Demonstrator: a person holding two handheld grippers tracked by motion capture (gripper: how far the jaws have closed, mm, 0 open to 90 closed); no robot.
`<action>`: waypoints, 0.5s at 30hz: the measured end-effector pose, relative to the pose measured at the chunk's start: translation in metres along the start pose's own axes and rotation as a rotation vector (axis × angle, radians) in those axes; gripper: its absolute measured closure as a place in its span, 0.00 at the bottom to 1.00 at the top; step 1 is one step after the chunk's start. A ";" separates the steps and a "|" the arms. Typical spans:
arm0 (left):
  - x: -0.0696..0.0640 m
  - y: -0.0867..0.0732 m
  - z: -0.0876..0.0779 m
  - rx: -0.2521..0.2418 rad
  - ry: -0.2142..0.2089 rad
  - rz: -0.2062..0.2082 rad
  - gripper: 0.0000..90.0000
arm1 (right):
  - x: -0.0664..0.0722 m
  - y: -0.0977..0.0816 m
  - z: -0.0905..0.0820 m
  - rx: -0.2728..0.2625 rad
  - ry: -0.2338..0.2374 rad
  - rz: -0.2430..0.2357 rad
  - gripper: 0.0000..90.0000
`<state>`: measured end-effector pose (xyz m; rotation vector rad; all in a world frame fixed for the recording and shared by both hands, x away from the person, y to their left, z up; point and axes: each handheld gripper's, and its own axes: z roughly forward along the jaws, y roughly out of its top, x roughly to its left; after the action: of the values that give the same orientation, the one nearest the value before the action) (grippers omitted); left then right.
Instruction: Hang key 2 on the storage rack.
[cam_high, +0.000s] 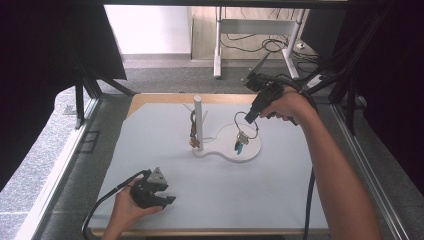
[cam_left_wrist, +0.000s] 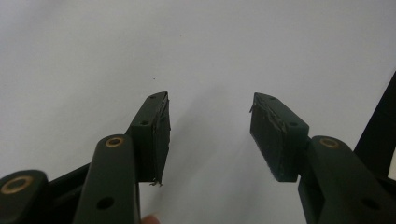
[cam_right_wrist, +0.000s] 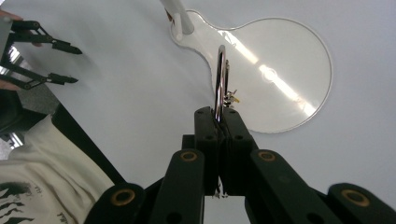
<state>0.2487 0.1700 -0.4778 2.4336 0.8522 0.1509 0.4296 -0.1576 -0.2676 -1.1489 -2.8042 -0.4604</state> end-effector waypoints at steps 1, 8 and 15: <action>0.000 0.000 0.000 -0.003 0.001 -0.001 0.54 | 0.000 0.001 0.001 -0.002 -0.002 -0.002 0.98; 0.001 0.000 0.000 -0.002 0.002 0.005 0.54 | -0.001 0.010 0.002 -0.012 -0.008 0.004 0.98; 0.001 0.000 -0.001 -0.003 0.001 0.004 0.54 | -0.002 0.019 0.003 -0.026 -0.011 0.007 0.98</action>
<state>0.2491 0.1713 -0.4768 2.4327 0.8466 0.1549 0.4443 -0.1454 -0.2659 -1.1689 -2.8110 -0.4937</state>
